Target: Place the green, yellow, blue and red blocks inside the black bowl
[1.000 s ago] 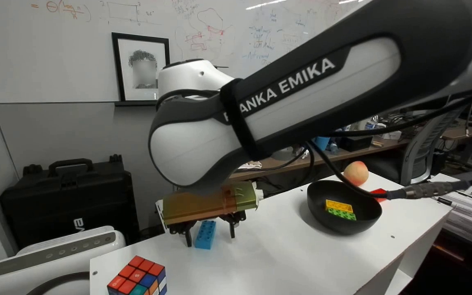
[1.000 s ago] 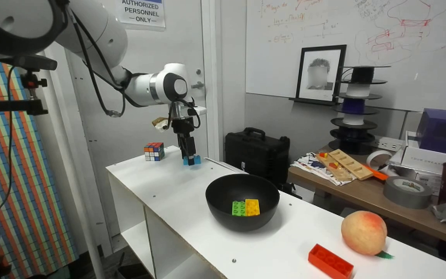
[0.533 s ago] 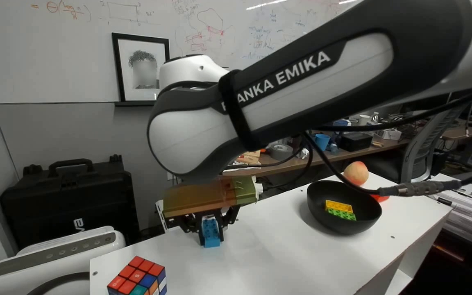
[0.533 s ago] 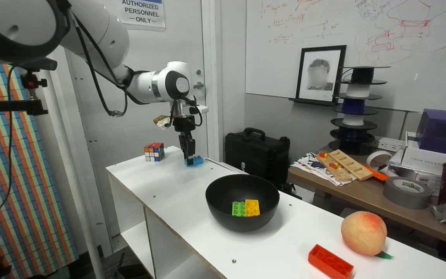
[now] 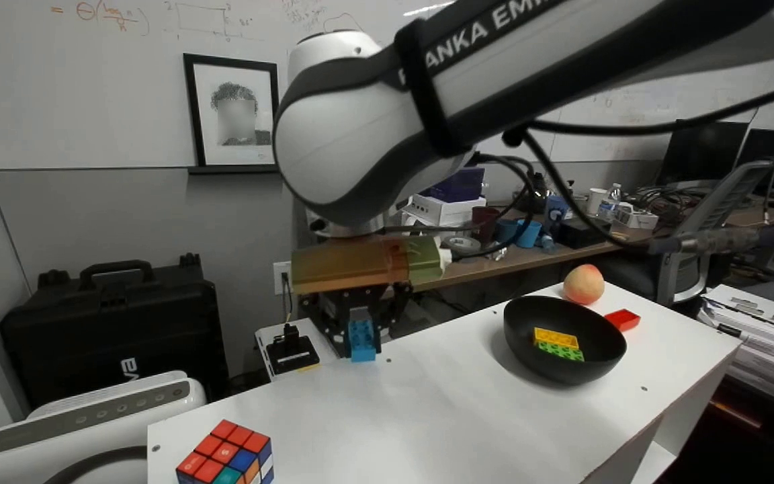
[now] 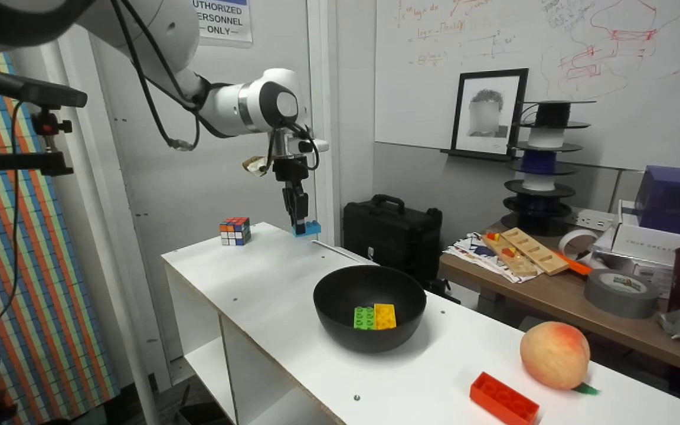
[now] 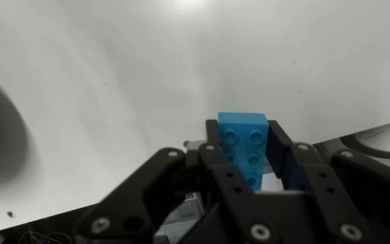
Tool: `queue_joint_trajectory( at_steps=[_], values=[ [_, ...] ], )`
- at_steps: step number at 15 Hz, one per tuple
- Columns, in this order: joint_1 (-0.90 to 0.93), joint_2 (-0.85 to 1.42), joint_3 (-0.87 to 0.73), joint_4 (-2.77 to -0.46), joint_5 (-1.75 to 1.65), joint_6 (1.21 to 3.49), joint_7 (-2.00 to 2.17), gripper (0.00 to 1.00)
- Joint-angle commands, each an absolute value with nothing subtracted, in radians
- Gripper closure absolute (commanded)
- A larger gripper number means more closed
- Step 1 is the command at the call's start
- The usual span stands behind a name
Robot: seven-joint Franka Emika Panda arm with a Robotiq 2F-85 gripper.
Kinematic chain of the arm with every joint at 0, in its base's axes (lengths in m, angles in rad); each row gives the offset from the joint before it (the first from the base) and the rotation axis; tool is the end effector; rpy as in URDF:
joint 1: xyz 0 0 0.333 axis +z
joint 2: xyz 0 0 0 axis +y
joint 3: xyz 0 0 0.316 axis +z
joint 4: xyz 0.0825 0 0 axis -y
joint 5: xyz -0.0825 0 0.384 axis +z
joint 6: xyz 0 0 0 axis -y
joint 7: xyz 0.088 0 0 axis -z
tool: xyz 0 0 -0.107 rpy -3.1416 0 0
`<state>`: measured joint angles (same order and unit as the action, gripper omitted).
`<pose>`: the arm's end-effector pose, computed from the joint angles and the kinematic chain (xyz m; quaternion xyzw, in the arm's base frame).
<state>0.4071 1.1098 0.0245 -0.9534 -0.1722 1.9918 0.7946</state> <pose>0.7136 0.3091 0.1785 0.9860 -0.1489 0.0089 0.0744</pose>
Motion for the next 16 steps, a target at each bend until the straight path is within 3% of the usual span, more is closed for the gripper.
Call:
queue_joint_trajectory(
  at_steps=[1,13,14,16],
  values=[
    [0.354,0.908,0.030,-1.192,-0.157,2.025,0.791,0.88],
    [0.170,0.588,-0.128,-1.741,-0.198,2.122,0.787,0.88],
    [0.157,0.576,-0.135,-1.771,-0.209,2.138,0.769,0.38],
    [0.127,0.541,-0.140,-1.827,-0.202,2.183,0.739,0.32]
  ],
)
